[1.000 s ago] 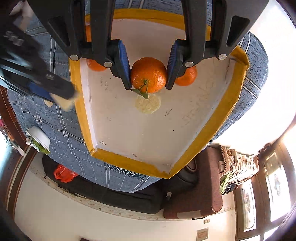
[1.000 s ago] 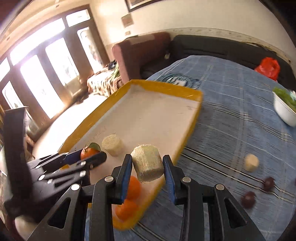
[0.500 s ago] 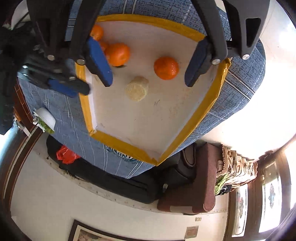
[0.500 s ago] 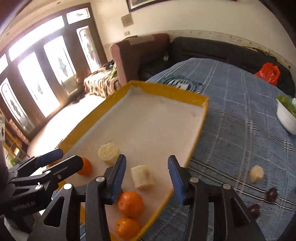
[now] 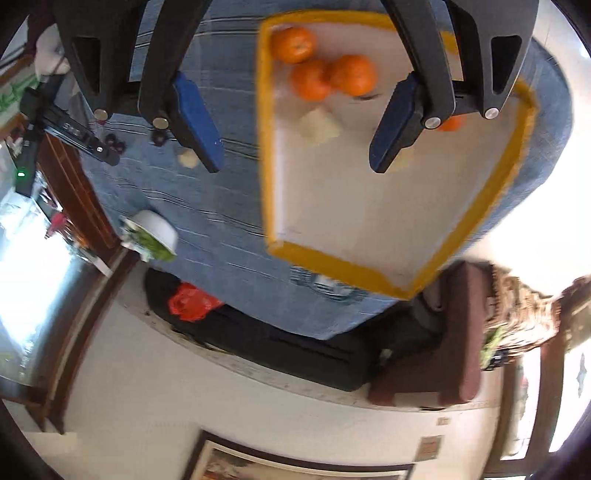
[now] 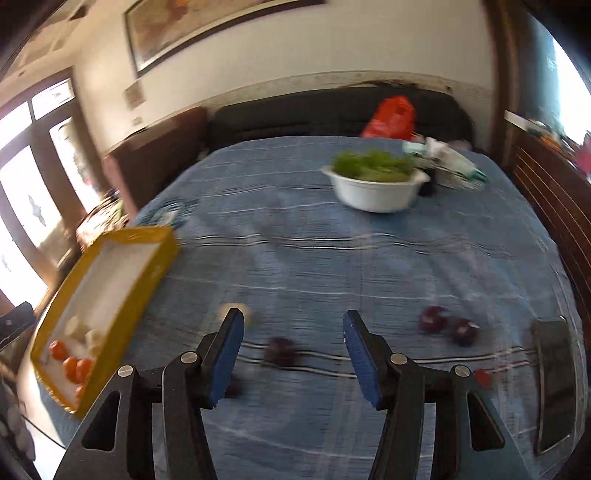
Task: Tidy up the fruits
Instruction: 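Grasp a dark red plum with each gripper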
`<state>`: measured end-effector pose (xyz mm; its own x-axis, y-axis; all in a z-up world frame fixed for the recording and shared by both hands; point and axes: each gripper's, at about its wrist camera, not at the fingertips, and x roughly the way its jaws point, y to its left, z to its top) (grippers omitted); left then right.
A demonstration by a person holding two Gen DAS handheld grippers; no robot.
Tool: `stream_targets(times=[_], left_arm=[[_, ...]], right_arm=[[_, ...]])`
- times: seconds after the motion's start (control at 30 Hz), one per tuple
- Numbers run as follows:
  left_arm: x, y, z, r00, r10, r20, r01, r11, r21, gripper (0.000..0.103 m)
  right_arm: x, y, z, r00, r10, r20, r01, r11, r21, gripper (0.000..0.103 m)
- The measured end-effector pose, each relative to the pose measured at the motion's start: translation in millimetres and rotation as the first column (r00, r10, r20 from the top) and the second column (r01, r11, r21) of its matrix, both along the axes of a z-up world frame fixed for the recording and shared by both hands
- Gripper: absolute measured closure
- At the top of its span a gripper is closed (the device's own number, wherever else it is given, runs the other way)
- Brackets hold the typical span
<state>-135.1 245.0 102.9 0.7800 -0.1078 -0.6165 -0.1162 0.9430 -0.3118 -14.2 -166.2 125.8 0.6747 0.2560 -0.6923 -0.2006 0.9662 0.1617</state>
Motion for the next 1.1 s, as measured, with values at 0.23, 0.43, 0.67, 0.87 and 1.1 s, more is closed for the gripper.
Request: stream_targets(times=[0.23,0.43,0.67,0.87,1.1], left_arm=[[28.9,-76.4,-29.1,0.979,-0.184,-0.093,0.187,0.982,0.020,0.023],[44.8,-117.4,-38.6,0.957,-0.256,-0.135,0.266,0.962,0.060,0.033],[56.3,-143.2,-57.5,0.930,-0.303,-0.208,0.330,0.938,0.111,0.057],[71.0,-159.0,-69.7,0.918,-0.322,-0.234,0.355,0.928,0.116,0.057],[90.1,-189.8,-86.7,0.891,-0.372,-0.261,0.414,0.901,0.128,0.057]], right_arm=[[8.7,-71.1,-21.2,0.991,-0.120,-0.055,0.125,0.986,0.114,0.043],[31.6,-33.8,-40.7,0.991,0.039,-0.126,-0.015,0.984,0.180,0.043],[39.3,33.0,-58.8,0.971,0.195,-0.136,-0.185,0.979,0.085,0.054],[41.5,29.6,-70.1,0.969,0.204,-0.142,-0.194,0.978,0.082,0.072],[43.9,4.6,-68.2,0.984,0.134,-0.121,-0.117,0.983,0.140,0.072]])
